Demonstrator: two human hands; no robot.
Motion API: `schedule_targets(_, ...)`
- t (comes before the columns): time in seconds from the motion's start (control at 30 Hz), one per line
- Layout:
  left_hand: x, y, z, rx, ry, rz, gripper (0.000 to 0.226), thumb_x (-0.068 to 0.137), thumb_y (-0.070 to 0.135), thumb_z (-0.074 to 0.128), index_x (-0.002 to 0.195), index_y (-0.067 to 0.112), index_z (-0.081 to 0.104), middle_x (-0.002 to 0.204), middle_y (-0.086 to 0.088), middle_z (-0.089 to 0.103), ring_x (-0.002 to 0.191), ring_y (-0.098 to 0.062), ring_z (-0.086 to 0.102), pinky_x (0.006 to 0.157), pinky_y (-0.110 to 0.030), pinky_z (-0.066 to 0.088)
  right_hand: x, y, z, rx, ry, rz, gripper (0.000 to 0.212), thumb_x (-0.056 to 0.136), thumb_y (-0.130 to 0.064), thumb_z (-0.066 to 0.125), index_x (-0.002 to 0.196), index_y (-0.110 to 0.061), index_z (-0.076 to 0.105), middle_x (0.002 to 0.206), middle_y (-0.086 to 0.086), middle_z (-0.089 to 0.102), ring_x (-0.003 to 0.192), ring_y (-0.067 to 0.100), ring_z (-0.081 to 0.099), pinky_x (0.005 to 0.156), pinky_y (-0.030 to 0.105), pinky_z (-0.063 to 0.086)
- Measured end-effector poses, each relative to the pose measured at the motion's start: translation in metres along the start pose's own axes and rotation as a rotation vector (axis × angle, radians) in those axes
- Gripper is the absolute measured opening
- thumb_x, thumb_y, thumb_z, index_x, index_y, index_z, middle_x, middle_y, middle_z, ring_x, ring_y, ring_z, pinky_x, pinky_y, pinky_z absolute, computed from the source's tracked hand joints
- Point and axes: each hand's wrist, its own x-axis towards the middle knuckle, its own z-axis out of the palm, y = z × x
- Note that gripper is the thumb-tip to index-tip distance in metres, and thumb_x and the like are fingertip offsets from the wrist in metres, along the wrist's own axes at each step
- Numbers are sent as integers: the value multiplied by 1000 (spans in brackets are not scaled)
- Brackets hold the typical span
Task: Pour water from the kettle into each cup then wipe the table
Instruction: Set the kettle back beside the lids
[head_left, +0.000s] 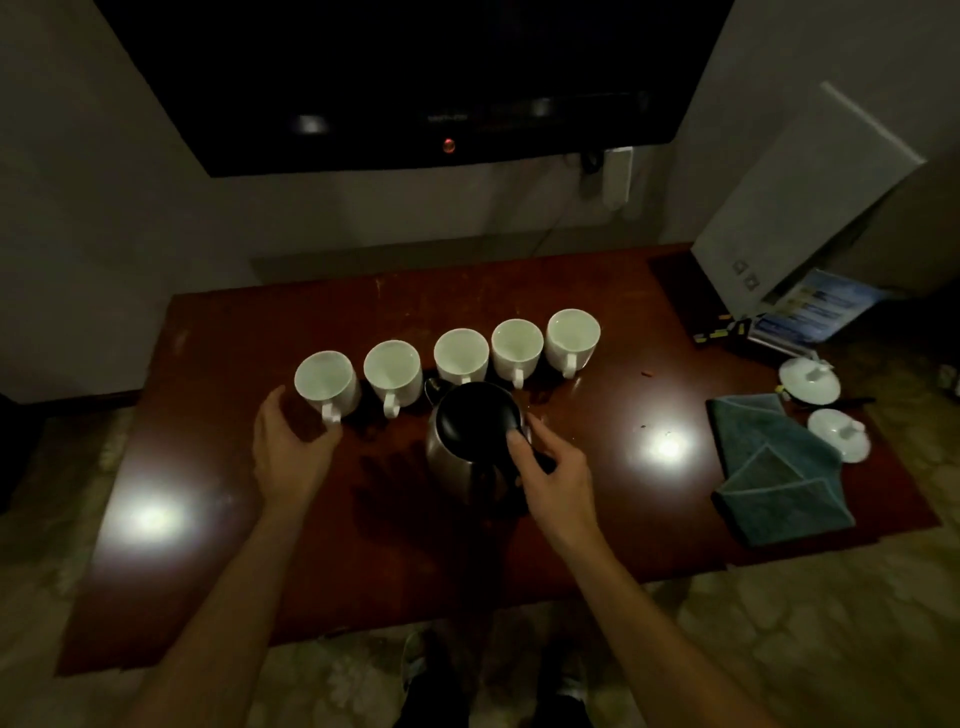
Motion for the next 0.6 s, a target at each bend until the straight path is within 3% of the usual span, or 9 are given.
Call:
schedule_targets(0.07,-19,-2,-4,44,-38,2,81,79,24,80,147,17,36,152,-11,37,138,-34,38,108,-56,37,-3,-4,-3,27,-4,11,31,98,-32,64,103,-62,62,102,-36,70,109,-3,65,97,42,58)
schedule_targets(0.13,-38,1,-3,77,-97,-7,81,79,22,80,147,17,36,152,-13,37,137,-36,39,107,-60,37,-6,-7,-11,82,47,23,29,96,-29,67,103,-56,64,97,-35,71,104,-8,65,99,41,57)
schedule_targets(0.27,-73,22,10,130,-194,10,80,83,27,76,149,23,33,155,-10,34,140,-35,34,108,-64,34,-10,-14,-35,223,187,26,21,91,-25,74,109,-36,72,105,-8,77,107,10,71,96,45,59)
schedule_targets(0.37,-102,57,27,148,-156,84,75,81,29,76,145,27,37,152,-7,38,138,-33,37,106,-63,35,-11,-23,-63,236,243,-6,34,86,-29,78,117,-15,74,107,0,78,104,14,73,93,46,60)
schedule_targets(0.5,-137,105,57,150,-122,157,71,80,29,76,142,22,42,147,-8,43,135,-32,40,108,-62,34,-12,-31,-113,235,349,-33,56,72,-50,81,113,-13,77,101,0,80,99,15,75,91,46,61)
schedule_targets(0.6,-159,132,83,150,-199,205,64,80,30,75,137,25,46,143,-6,49,132,-30,45,108,-61,35,-15,-32,-156,221,457,-52,49,74,-46,82,111,-13,79,98,0,80,94,13,76,87,45,62)
